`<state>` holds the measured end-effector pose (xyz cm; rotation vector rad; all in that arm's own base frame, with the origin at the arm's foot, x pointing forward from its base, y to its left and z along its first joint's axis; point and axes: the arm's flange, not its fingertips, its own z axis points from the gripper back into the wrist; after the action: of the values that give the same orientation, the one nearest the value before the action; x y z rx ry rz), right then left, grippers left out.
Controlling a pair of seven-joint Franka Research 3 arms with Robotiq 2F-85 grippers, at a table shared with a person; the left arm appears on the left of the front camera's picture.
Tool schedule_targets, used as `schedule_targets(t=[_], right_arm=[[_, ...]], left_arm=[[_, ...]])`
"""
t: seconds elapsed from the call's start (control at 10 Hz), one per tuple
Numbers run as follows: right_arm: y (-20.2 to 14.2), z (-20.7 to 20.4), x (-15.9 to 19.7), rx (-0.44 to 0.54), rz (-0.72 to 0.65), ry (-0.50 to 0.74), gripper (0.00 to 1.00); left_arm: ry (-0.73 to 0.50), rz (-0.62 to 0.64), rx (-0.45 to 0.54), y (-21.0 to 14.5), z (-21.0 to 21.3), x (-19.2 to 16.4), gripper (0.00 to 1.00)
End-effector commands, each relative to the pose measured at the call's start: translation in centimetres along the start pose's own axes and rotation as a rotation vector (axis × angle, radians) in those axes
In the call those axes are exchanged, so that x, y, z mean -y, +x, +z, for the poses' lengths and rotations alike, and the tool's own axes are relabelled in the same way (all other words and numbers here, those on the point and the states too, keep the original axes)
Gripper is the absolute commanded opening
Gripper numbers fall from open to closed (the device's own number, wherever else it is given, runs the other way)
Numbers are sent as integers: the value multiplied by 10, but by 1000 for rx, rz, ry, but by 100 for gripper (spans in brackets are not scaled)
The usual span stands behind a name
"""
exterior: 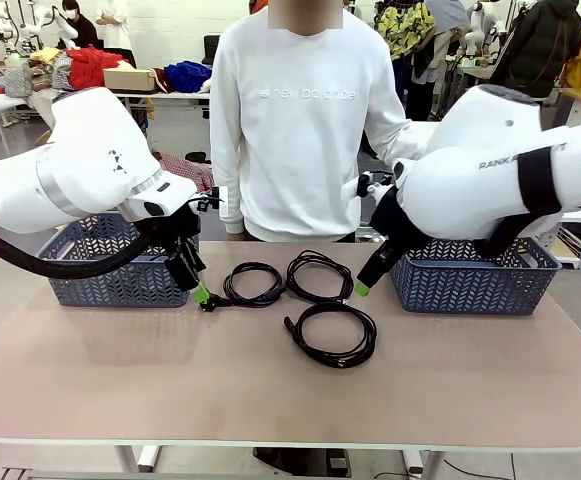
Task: Organize the cables according to human instructions.
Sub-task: Pick up a bundle of cables and place it in the basket indicated by the human.
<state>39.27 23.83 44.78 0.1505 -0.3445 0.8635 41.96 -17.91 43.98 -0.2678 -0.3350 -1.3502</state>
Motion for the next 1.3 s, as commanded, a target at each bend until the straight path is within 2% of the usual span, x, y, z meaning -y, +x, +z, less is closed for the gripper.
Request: schedule_targets(t=[0.0,0.1,0.5,0.6,1.2], right_arm=[[12,-6,-1,-41,-11,-30,100],[15,-22,-5,-76,-12,-15,100],[7,-17,5,-58,-31,3,100],[4,-26,-4,-57,2,14,100],[5,-27,-3,-57,0,15,100]], left_arm=[[4,3,-1,-1,1,0,100],[4,3,-1,-1,1,0,100],[4,3,-1,-1,1,0,100],[4,3,-1,-1,1,0,100],[4,3,-1,-1,1,0,100]])
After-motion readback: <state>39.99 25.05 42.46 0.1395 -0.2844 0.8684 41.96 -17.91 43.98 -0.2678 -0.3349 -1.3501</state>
